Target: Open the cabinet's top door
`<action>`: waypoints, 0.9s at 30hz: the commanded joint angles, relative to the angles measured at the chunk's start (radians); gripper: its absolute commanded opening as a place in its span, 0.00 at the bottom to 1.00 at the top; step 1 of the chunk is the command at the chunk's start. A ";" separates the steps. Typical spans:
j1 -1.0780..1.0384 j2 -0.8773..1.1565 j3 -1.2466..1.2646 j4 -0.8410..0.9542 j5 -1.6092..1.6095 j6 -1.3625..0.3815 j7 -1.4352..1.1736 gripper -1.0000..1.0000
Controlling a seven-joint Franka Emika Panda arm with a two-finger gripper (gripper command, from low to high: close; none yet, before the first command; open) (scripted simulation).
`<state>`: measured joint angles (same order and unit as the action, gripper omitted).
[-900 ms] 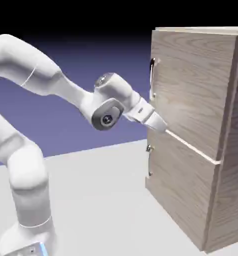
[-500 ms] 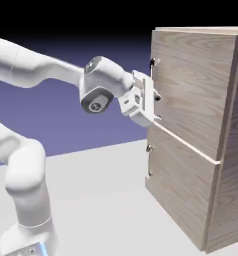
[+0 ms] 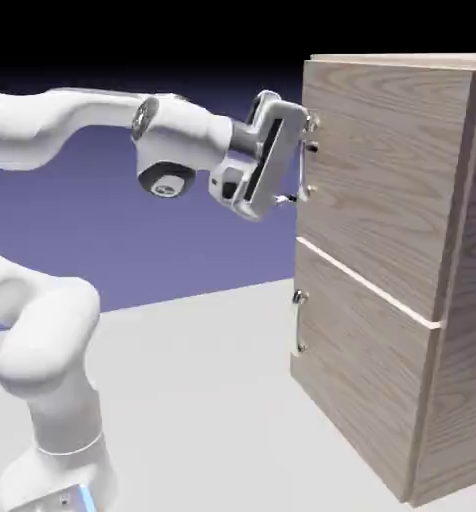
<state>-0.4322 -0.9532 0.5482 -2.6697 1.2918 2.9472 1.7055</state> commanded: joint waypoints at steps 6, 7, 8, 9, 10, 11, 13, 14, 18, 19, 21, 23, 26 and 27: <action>-0.090 -0.077 0.111 0.028 0.261 -0.018 0.195 0.50; -0.105 -0.090 0.129 0.033 0.305 -0.021 0.227 0.50; -0.120 -0.103 0.148 0.038 0.348 -0.024 0.260 0.50; -0.135 -0.116 0.166 0.043 0.392 -0.027 0.292 0.50; -0.150 -0.129 0.185 0.047 0.435 -0.030 0.325 0.50; -0.165 -0.142 0.203 0.052 0.479 -0.033 0.357 0.50; -0.194 -0.168 0.240 0.061 0.566 -0.039 0.422 0.50; -0.209 -0.181 0.258 0.066 0.609 -0.042 0.455 0.50; -0.269 -0.232 0.332 0.085 0.783 -0.054 0.585 0.50; -0.284 -0.245 0.351 0.090 0.827 -0.057 0.617 0.50; -0.314 -0.271 0.388 0.099 0.914 -0.064 0.682 0.50; -0.344 -0.297 0.425 0.109 1.001 -0.070 0.747 0.50; -0.369 -0.318 0.455 0.117 1.072 -0.075 0.801 0.50; -0.407 -0.311 0.470 0.140 1.087 -0.089 0.795 0.50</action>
<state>-0.8390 -1.2643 1.0178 -2.5300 2.3790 2.8586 2.5005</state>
